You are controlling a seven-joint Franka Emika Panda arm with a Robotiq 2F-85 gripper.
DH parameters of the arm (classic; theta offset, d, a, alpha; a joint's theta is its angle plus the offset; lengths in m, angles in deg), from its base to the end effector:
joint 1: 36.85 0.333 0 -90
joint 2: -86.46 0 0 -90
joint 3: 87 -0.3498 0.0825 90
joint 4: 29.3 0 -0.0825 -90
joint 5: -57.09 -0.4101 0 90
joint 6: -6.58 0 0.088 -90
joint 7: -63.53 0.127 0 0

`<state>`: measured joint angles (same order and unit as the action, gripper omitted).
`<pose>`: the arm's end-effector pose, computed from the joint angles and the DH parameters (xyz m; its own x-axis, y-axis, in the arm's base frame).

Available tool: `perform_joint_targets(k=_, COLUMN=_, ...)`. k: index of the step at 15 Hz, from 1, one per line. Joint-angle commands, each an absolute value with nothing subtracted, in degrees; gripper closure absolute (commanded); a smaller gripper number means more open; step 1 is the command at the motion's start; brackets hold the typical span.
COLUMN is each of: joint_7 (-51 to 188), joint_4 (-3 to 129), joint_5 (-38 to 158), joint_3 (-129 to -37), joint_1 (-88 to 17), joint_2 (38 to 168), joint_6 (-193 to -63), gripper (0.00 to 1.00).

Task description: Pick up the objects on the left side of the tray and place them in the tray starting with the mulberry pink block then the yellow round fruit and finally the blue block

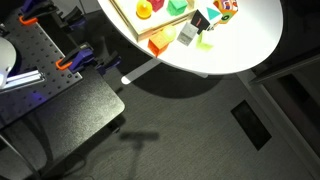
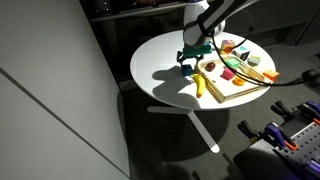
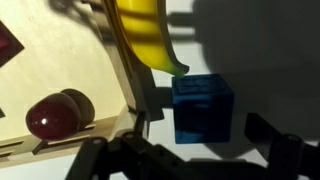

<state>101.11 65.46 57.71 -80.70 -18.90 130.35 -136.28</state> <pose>0.7156 0.1566 0.1571 0.9117 -0.3958 0.1106 -0.4002 -0.9162 0.0199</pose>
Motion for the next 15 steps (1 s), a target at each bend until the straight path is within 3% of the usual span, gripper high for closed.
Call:
perform_joint_targets(k=1, joint_7=103.5, joint_4=61.5, joint_5=59.2, joint_3=-79.7, joint_1=-17.8, joint_2=133.0, joint_6=-135.1, gripper=0.00)
perform_joint_targets(k=6, joint_7=104.4, joint_4=59.5, joint_5=59.4, joint_3=-79.1, joint_1=-17.0, joint_2=134.9, joint_6=-134.8, gripper=0.00)
perform_joint_targets(k=7, joint_7=104.7, joint_4=59.2, joint_5=59.6, joint_3=-78.9, joint_1=-16.8, joint_2=135.1, joint_6=-134.8, gripper=0.21)
perform_joint_targets(k=12, joint_7=106.1, joint_4=59.2, joint_5=60.6, joint_3=-78.0, joint_1=-16.1, joint_2=134.3, joint_6=-133.4, gripper=0.60)
perform_joint_targets(k=13, joint_7=106.4, joint_4=59.3, joint_5=60.7, joint_3=-78.0, joint_1=-16.0, joint_2=134.0, joint_6=-133.1, gripper=0.66)
perform_joint_targets(k=15, joint_7=106.9, joint_4=60.0, joint_5=61.0, joint_3=-77.8, joint_1=-15.8, joint_2=133.0, joint_6=-133.0, gripper=0.68)
